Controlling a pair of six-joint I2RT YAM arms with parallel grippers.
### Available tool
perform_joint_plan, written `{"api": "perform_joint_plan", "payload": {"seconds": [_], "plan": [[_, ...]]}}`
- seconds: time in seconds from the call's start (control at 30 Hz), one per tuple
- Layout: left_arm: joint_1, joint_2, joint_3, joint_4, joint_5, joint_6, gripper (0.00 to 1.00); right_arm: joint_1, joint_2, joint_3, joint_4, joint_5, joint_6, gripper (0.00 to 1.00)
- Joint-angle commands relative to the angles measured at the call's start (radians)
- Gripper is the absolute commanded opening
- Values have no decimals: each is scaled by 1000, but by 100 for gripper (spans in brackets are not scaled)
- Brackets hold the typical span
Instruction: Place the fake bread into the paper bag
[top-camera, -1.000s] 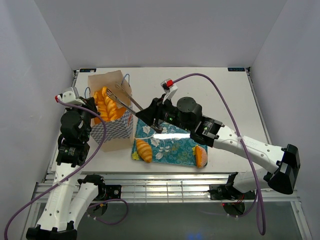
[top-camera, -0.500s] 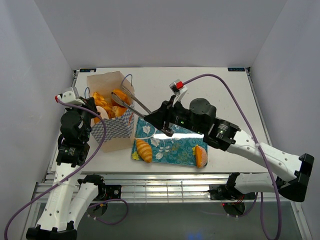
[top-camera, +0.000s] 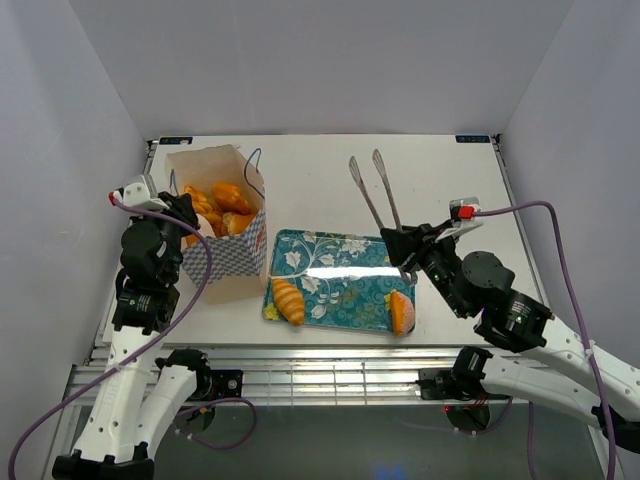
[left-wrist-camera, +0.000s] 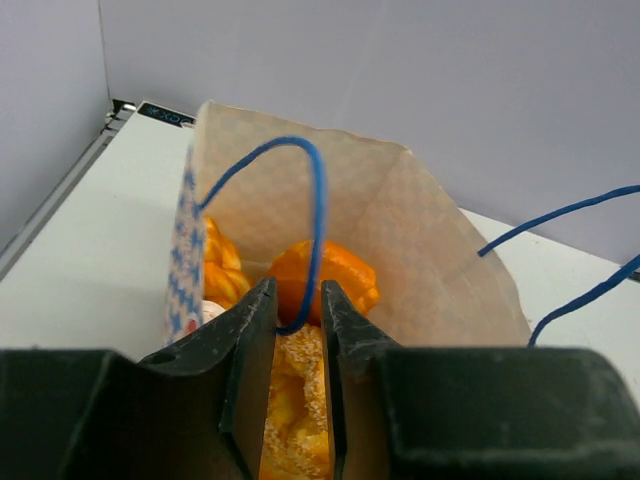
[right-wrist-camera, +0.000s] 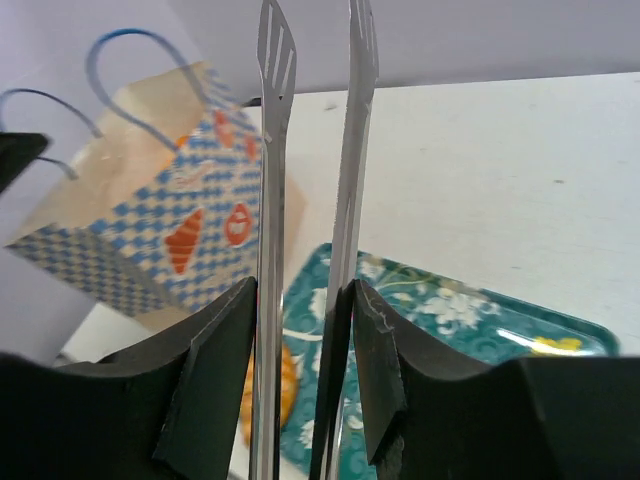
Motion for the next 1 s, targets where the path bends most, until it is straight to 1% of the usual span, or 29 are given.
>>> {"api": "perform_joint_plan", "payload": {"seconds": [0.0, 0.03, 0.07, 0.1, 0.17, 0.2, 0.23, 0.27, 0.3, 0.33, 0.4, 0.43, 0.47, 0.5, 0.53, 0.6, 0.63, 0.67, 0.7, 0.73, 0.77, 0.83, 0.97], "plan": [[-4, -18, 0, -2, -12, 1, 36, 0, -60, -71, 23, 280, -38, 48], [-4, -21, 0, -3, -14, -1, 41, -1, -69, -92, 23, 315, -50, 48], [-2, -22, 2, -5, -18, 1, 48, -3, -78, -132, 24, 381, -52, 48], [-4, -22, 0, -5, -21, 1, 51, -6, -95, -154, 23, 410, -52, 48], [-4, -20, 12, -17, -38, 2, 58, -12, -109, -213, 23, 513, 0, 48], [-4, -18, 16, -23, -46, 1, 64, -17, -126, -234, 23, 533, 20, 48], [-4, -18, 17, -29, -57, -4, 79, -30, -132, -252, 23, 557, 59, 48], [-4, -21, 19, -31, -69, -4, 96, -38, -136, -290, 23, 600, 75, 48], [-4, -22, 19, -31, -74, -5, 98, -49, -143, -310, 24, 617, 93, 48], [-5, -23, 20, -31, -78, -7, 98, -76, -144, -329, 24, 624, 112, 48], [-5, -29, 17, -31, -80, -11, 98, -128, -140, -373, 24, 581, 164, 48], [-5, -29, 19, -31, -81, -11, 98, -211, -135, -385, 26, 541, 179, 48], [-5, -35, 17, -31, -83, -11, 98, -262, -111, -393, 26, 442, 207, 48], [-5, -37, 17, -31, -87, -13, 98, -318, -92, -402, 26, 383, 218, 47], [-4, -40, 16, -31, -91, -14, 98, -441, -69, -407, 44, 235, 219, 47], [-5, -49, 14, -29, -94, -16, 98, -576, 12, -415, 82, 66, 215, 48], [-7, -51, 14, -28, -97, -16, 98, -710, 40, -415, 126, -103, 216, 48], [-5, -54, 14, -28, -97, -16, 98, -774, 102, -413, 147, -187, 216, 48], [-8, -57, 14, -29, -106, -14, 98, -884, 136, -410, 165, -256, 213, 49], [-10, -58, 13, -29, -109, -14, 98, -928, 165, -404, 199, -365, 203, 49], [-8, -61, 14, -29, -112, -13, 98, -955, 223, -396, 204, -389, 193, 49], [-10, -69, 14, -28, -117, -11, 98, -992, 273, -367, 204, -395, 158, 50], [-10, -80, 14, -28, -106, -11, 98, -1002, 382, -332, 198, -396, 115, 52]]}}
